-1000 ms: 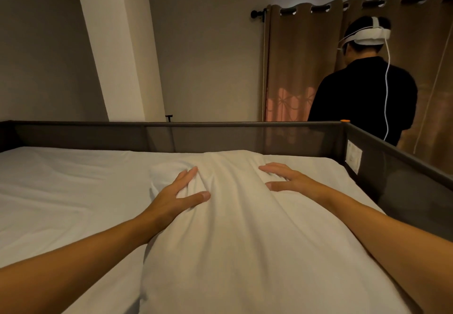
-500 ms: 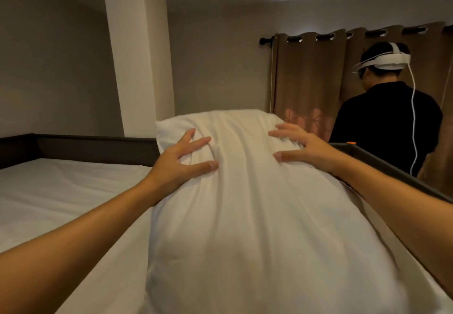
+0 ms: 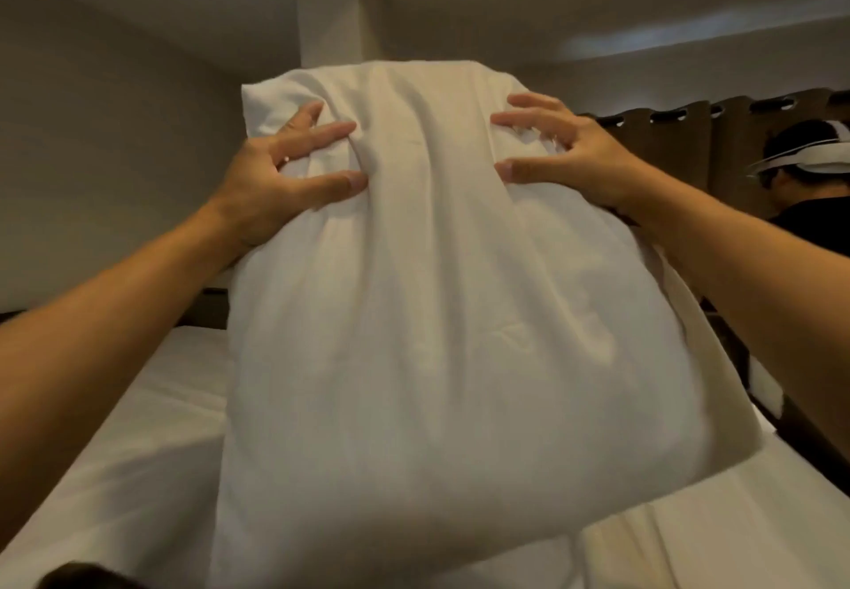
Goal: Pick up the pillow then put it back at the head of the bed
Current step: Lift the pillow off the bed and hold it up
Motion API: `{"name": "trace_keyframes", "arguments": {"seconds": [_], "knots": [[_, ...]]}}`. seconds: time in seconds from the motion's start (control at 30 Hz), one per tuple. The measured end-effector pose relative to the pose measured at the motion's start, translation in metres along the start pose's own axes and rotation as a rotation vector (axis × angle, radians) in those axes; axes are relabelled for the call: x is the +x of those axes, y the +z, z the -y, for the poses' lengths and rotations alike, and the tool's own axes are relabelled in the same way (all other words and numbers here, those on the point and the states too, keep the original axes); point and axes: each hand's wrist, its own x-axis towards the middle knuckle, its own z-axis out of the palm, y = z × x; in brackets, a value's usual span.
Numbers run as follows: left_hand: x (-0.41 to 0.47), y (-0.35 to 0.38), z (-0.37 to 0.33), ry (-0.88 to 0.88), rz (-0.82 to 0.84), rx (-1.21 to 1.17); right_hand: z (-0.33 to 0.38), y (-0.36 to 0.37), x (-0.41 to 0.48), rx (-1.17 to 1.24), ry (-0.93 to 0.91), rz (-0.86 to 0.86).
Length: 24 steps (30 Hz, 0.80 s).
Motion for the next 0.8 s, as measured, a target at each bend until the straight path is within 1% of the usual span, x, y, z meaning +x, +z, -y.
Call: {"name": "trace_keyframes", "arguments": {"seconds": [0.17, 0.33, 0.47, 0.7, 0.8], "knots": [[-0.012, -0.088, -0.031, 0.009, -0.058, 0.149, 0.053, 0.039, 0.036, 0.132, -0.110, -0.017], [-0.056, -0.162, -0.070, -0.045, -0.168, 0.352, 0.102, 0.092, 0.058, 0.311, -0.206, 0.045], [-0.105, -0.205, -0.103, -0.172, -0.212, 0.486, 0.139, 0.139, 0.066, 0.451, -0.272, 0.126], [-0.207, -0.249, -0.155, -0.401, -0.342, 0.694, 0.205, 0.240, 0.050, 0.603, -0.366, 0.355], [-0.250, -0.267, -0.170, -0.511, -0.373, 0.736, 0.232, 0.283, 0.031, 0.678, -0.385, 0.468]]}}
